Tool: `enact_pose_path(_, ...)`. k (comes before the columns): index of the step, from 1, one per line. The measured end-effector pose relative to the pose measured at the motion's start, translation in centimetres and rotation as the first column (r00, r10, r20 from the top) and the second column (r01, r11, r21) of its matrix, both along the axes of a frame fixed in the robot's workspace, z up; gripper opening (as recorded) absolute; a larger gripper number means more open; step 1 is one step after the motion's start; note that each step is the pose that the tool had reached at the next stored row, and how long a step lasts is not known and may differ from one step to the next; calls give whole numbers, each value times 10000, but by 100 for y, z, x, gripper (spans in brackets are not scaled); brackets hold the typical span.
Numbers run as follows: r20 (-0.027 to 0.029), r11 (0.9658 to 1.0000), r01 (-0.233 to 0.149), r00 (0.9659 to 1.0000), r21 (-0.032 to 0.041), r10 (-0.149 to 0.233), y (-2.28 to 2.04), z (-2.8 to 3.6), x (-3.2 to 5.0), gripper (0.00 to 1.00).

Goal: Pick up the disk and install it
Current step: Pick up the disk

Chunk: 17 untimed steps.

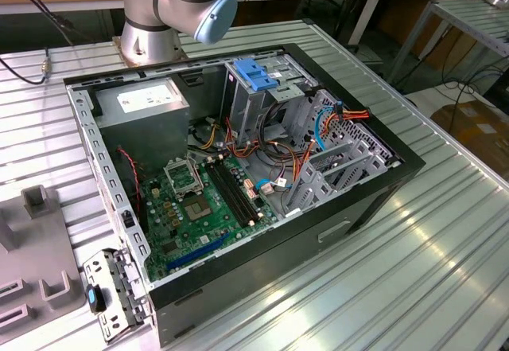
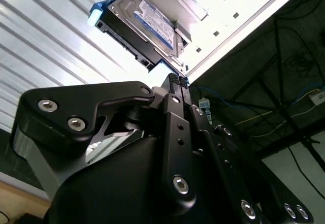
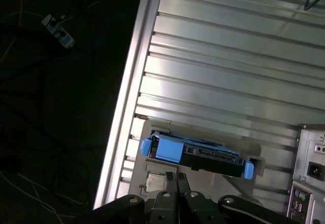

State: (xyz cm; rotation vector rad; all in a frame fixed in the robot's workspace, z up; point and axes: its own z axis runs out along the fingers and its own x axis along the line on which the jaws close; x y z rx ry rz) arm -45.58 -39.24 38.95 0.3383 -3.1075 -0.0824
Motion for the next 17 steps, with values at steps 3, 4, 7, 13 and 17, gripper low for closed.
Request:
enact_pose_path(3, -1, 9997, -252, 9997, 0, 252, 0, 0, -2, 15)
enact_pose_path(4, 0, 9995, -331, 9995, 0, 331, 0, 0, -2, 15)
enact_pose_path(7, 2, 9969, -784, 9969, 1, 784, 0, -1, -2, 15)
enact_pose_path(13, 0, 9799, -1992, 9799, 0, 1992, 0, -2, -2, 15)
enact_pose_path(17, 1, 9581, -2865, 9581, 0, 2865, 0, -5, -2, 15)
